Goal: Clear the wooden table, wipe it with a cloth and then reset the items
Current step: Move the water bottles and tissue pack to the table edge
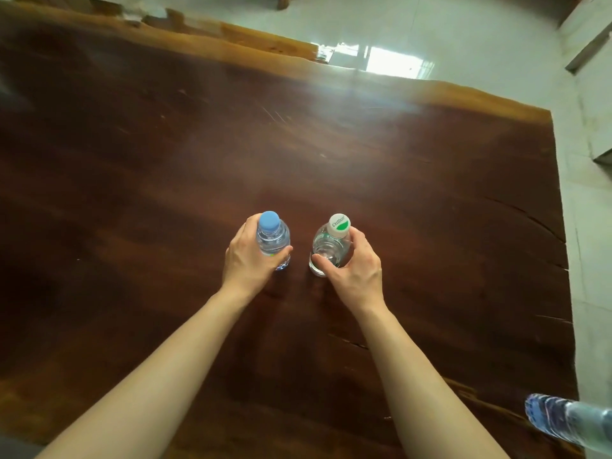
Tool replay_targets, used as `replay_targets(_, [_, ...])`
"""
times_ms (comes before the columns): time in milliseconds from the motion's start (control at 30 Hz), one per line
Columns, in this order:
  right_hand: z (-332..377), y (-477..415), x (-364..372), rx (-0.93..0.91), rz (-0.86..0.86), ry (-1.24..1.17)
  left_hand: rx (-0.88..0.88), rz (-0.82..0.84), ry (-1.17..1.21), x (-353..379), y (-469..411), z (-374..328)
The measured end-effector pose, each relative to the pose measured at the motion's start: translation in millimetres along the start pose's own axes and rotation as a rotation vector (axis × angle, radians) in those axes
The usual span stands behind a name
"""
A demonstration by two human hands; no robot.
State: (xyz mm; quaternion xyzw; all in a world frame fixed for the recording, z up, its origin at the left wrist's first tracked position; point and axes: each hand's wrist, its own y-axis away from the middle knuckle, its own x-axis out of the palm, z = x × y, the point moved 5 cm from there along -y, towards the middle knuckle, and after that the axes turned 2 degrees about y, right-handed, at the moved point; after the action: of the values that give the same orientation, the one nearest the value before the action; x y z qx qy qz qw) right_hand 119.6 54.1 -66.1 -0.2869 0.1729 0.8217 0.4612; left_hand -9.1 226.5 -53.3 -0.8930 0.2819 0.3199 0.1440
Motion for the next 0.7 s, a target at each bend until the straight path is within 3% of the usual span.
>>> replay_targets(300, [-29,19,-49,0.076,-0.128,-0.053,0.074,0.055,-0.051,17,1,-25])
replay_targets(700, [-112,68,-187,0.275,-0.511,-0.074,0.279,0.342,0.064,146,10,-160])
